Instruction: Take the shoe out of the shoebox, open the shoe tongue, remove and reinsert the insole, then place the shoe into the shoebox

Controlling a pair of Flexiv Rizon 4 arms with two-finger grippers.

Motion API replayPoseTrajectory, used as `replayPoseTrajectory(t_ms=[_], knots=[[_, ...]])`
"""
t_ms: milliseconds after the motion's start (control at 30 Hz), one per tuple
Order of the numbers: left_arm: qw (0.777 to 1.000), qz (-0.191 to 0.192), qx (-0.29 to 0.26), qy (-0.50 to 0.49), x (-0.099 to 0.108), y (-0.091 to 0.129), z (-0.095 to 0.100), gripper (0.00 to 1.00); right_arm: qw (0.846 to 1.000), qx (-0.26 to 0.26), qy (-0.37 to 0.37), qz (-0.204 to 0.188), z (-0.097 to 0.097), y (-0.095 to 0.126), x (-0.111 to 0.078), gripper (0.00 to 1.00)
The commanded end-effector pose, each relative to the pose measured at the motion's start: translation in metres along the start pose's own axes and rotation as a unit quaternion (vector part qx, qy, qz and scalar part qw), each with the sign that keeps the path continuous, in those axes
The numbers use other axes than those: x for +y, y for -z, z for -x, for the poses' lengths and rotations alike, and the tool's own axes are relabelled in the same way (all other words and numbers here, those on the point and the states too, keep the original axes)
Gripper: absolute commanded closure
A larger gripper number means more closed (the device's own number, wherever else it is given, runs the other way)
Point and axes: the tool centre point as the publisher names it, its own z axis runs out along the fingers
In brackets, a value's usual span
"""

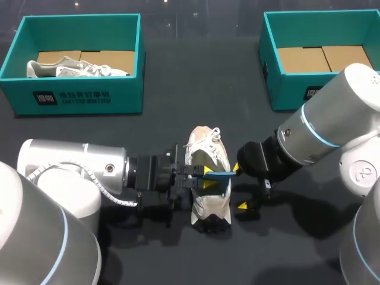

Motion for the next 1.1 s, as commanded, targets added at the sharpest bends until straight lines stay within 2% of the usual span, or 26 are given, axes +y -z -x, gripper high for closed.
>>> replayPoseTrajectory(t_ms=[33, 167, 467, 800, 1067, 1100], knots=[[1.000, 0.007, 0.007, -0.010, 0.005, -0.001, -0.003, 1.00, 1.000, -0.001, 0.000, 0.000, -0.001, -0.001, 0.000, 0.00], [1.000, -0.002, 0.010, -0.020, 0.016, 0.001, -0.005, 1.00, 1.000, -0.001, 0.000, 0.000, -0.001, -0.001, 0.000, 0.00], [1.000, 0.008, 0.007, -0.026, 0.041, -0.002, -0.004, 1.00, 1.000, -0.001, 0.000, 0.000, -0.001, -0.001, 0.000, 0.00], [0.999, -0.002, -0.012, -0.050, 0.059, -0.009, 0.000, 1.00, 1.000, -0.001, 0.000, 0.000, -0.001, -0.001, 0.000, 0.00], [0.999, -0.019, -0.016, -0.037, 0.056, -0.006, -0.001, 1.00, 1.000, -0.001, 0.000, 0.000, -0.001, -0.001, 0.000, 0.00], [0.999, -0.021, -0.017, -0.036, 0.054, -0.005, 0.000, 0.93, 1.000, -0.001, 0.000, 0.000, -0.001, -0.001, 0.000, 0.00]])
